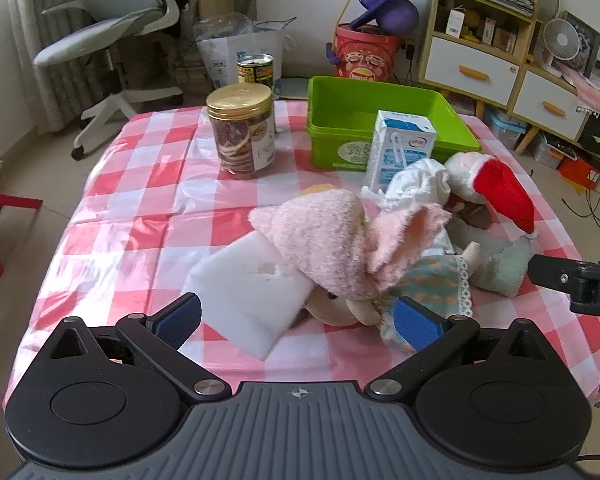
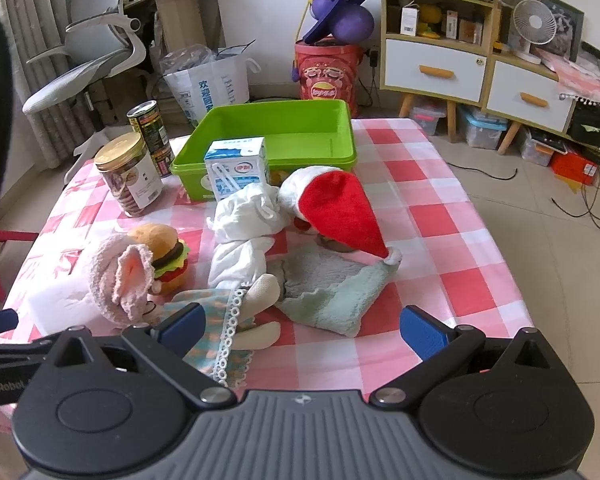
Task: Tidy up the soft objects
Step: 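Grasp the white foam block with the left tool while the right tool grasps the pink fluffy plush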
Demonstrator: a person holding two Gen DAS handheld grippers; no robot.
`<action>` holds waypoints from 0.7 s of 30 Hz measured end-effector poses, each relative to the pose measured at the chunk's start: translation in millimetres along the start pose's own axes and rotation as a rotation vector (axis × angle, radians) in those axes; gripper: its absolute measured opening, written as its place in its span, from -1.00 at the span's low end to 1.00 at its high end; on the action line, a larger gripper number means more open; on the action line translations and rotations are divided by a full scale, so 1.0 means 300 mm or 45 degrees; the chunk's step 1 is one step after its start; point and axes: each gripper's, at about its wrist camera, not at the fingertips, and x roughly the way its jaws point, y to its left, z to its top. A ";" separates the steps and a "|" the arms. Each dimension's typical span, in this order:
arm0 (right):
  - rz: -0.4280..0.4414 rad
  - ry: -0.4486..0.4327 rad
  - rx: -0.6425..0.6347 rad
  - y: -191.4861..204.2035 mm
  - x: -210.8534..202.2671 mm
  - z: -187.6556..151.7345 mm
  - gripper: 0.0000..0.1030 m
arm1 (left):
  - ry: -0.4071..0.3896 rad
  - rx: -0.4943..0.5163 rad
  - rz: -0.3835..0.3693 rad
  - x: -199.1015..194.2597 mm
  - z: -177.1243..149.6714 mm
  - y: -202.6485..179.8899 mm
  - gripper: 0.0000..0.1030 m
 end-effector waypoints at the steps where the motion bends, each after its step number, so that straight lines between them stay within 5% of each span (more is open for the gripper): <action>1: 0.019 0.001 -0.010 0.005 0.003 0.004 0.63 | 0.000 -0.005 0.000 0.004 0.001 0.012 0.90; 9: 0.299 0.032 -0.009 0.038 0.039 0.048 0.63 | -0.020 -0.006 -0.087 0.050 0.009 0.125 0.90; 16: 0.326 0.212 0.049 0.073 0.140 0.046 0.63 | 0.009 -0.016 -0.178 0.106 0.024 0.177 0.89; 21: 0.389 0.181 0.059 0.097 0.162 0.052 0.61 | 0.010 0.092 -0.207 0.101 0.017 0.155 0.85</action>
